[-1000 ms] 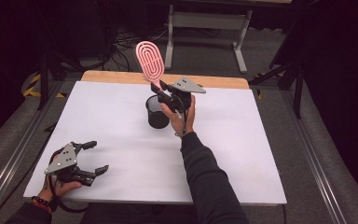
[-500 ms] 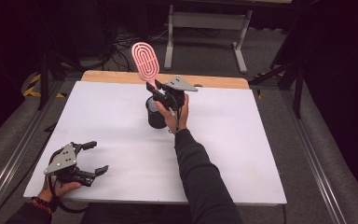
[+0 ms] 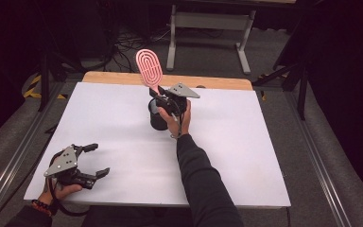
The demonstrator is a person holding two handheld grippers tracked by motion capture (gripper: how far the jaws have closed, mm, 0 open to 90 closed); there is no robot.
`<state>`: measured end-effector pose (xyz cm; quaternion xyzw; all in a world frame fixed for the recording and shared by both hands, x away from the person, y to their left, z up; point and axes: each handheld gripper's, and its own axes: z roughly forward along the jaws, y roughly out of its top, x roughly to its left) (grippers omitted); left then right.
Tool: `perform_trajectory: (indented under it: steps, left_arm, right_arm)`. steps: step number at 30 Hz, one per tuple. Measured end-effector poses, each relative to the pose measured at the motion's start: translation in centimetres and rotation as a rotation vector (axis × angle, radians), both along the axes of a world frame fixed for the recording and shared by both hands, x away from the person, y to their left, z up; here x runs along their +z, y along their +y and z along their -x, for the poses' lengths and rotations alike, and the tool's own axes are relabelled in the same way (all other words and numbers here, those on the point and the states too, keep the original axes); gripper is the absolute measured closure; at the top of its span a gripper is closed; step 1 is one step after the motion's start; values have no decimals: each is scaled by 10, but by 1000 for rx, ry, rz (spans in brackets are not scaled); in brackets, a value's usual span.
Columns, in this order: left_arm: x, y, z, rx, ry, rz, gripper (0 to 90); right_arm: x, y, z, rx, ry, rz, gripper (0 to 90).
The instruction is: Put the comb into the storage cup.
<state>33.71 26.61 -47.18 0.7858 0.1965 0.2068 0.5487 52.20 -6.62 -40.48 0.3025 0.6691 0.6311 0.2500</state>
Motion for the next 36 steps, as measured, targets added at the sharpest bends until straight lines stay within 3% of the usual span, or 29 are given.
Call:
perform_trajectory:
  steps: [16,27,36]
  left_arm:
    - [-2,1,-1,-4,9,-1,76]
    - [-2,2,-1,-2,13,-3,75]
    - [-2,3,-1,-2,13,-6,75]
  right_arm:
    - [-12,-10,-5,-10,14,-10,690]
    - [-17,-10,-5,-17,24,29,675]
    - [-20,-12,-6,-24,47,31,667]
